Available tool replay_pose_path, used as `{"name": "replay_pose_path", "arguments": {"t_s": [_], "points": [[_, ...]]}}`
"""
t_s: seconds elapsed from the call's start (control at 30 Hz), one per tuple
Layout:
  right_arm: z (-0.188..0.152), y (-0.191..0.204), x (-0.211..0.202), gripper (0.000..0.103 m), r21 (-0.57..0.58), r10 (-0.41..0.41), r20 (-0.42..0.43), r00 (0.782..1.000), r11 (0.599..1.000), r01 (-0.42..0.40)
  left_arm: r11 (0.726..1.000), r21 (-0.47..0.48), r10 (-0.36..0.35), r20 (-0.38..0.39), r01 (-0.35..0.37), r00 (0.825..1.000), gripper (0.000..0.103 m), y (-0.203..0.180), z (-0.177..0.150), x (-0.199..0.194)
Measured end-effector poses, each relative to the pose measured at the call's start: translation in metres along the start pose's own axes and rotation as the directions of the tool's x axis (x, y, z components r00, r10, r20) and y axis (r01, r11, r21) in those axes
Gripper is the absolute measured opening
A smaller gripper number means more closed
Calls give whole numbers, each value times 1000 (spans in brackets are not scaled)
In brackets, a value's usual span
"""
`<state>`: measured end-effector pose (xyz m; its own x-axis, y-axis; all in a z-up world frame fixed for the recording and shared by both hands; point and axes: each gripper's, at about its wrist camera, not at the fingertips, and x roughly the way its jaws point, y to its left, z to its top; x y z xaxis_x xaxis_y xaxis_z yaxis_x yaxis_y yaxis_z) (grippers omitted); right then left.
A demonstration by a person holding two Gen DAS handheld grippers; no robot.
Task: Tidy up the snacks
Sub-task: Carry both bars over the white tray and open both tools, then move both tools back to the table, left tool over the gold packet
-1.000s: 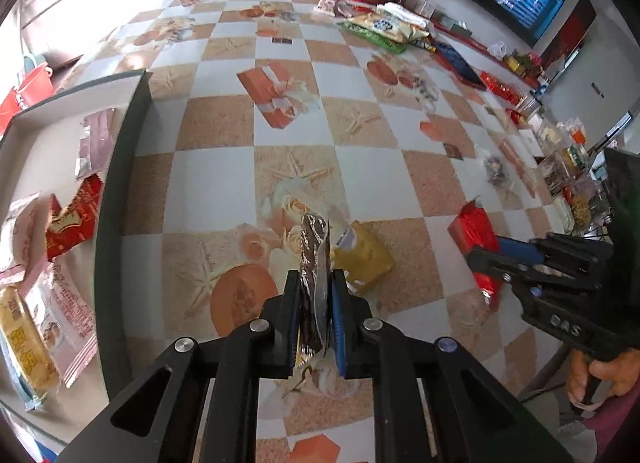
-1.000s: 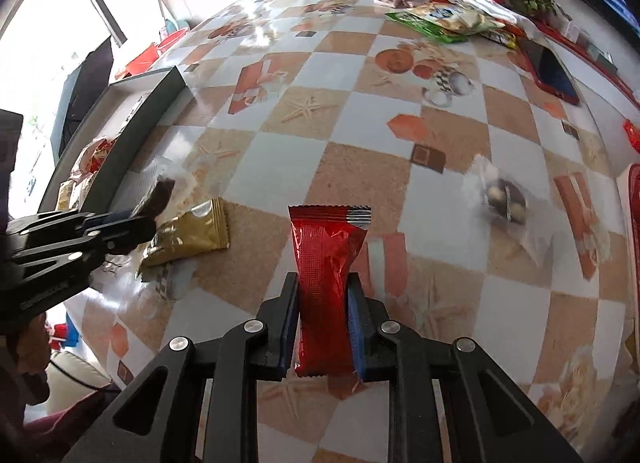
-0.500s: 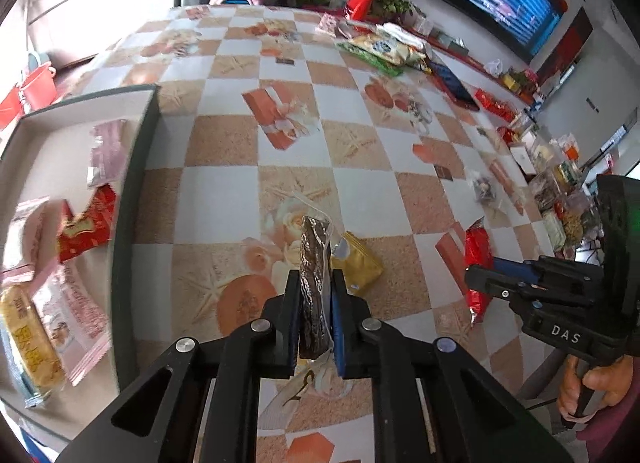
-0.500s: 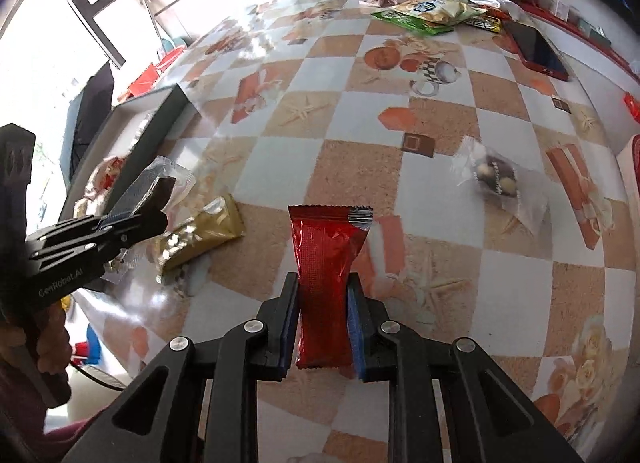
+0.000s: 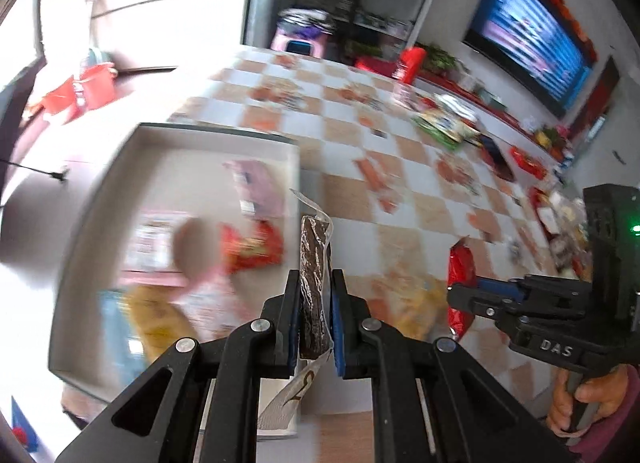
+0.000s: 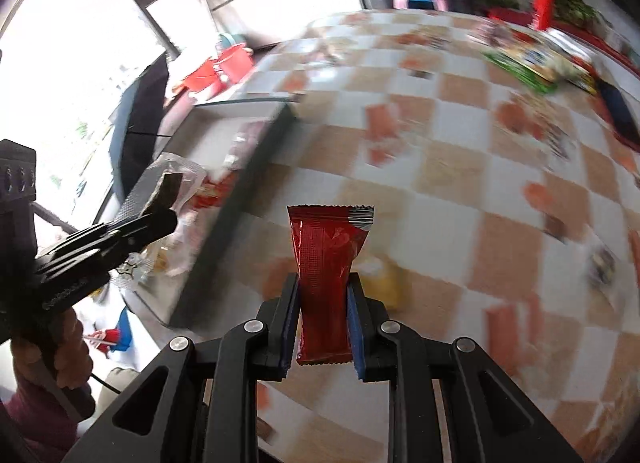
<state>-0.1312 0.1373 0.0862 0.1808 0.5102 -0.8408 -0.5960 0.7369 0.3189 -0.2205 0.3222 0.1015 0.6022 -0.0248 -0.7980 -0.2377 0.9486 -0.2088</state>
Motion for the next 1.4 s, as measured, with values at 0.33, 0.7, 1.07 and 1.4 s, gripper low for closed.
{"name": "replay_pose_path", "arguments": {"t_s": [0.33,0.7,1.07,1.4], "points": [[42,87,49,24,-87,132,-25,991,987,-134,988,-101,115,-6,-115,993,14,75,0,0],[59,122,88,25,-131,118,-72,990,983,-127,982,-78,174,-12,-174,985,57,90,-16,13],[28,38,48,96,29,-11,1,1000,1000,11,993,51,104,51,-106,993,78,49,-21,-2],[-59,-75,-5,96,223,-242,-26,970,944,241,942,333,-26,-25,33,999,80,-59,-40,16]]}}
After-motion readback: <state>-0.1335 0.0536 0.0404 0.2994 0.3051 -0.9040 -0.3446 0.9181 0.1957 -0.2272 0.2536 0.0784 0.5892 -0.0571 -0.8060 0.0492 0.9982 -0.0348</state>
